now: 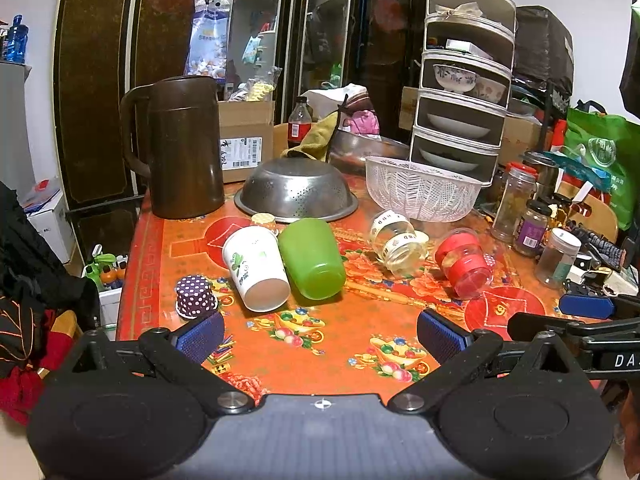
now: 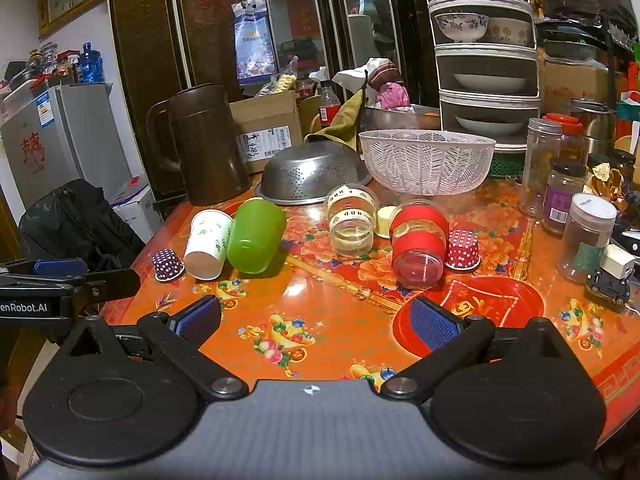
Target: Flip cup upright
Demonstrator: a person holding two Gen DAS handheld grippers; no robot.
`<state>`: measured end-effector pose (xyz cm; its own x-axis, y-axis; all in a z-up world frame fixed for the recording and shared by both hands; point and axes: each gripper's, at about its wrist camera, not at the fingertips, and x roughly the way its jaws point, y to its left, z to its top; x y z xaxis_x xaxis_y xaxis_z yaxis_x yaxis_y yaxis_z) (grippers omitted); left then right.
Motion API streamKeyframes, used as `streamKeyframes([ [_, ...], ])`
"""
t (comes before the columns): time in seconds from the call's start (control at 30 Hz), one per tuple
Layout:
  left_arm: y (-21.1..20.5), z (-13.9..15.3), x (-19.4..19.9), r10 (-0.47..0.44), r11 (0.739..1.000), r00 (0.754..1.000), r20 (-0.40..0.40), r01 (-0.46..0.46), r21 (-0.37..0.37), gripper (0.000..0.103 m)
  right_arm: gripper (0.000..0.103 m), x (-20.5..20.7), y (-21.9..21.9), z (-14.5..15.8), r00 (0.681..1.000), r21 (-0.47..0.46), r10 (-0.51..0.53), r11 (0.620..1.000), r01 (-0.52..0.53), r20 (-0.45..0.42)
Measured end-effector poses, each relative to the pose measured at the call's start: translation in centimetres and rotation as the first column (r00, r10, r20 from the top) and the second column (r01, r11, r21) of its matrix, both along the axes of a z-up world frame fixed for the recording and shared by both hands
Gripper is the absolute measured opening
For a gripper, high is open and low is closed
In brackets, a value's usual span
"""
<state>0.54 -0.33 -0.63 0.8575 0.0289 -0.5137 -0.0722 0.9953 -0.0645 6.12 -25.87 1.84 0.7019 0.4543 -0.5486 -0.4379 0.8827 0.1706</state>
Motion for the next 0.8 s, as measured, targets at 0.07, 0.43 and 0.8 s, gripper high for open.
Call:
streamKeyframes([
  [0.07, -0.1, 0.0, 0.3, 0.002, 1.0, 1.0, -0.001, -0.002, 0.0, 0.103, 0.102, 0.1, -0.1, -0.1, 1.0, 0.001, 0.002, 1.0, -0.002, -0.014],
  [0.43, -4.7, 3.2, 9.8, -0.063, 0.997, 0.992, -0.113, 0.059, -0.04, 0.103, 0.102, 1.3, -4.0, -2.2, 0.999, 0.057, -0.011, 0.998, 0.014, -0.047],
  [0.8, -9.1, -1.9, 25.9, -0.005, 0.994, 0.925, -0.38, -0.035, -0.099, 0.088, 0.102, 1.9, -10.4, -3.4, 0.992, 0.119, -0.068, 0.99, 0.081, -0.11],
])
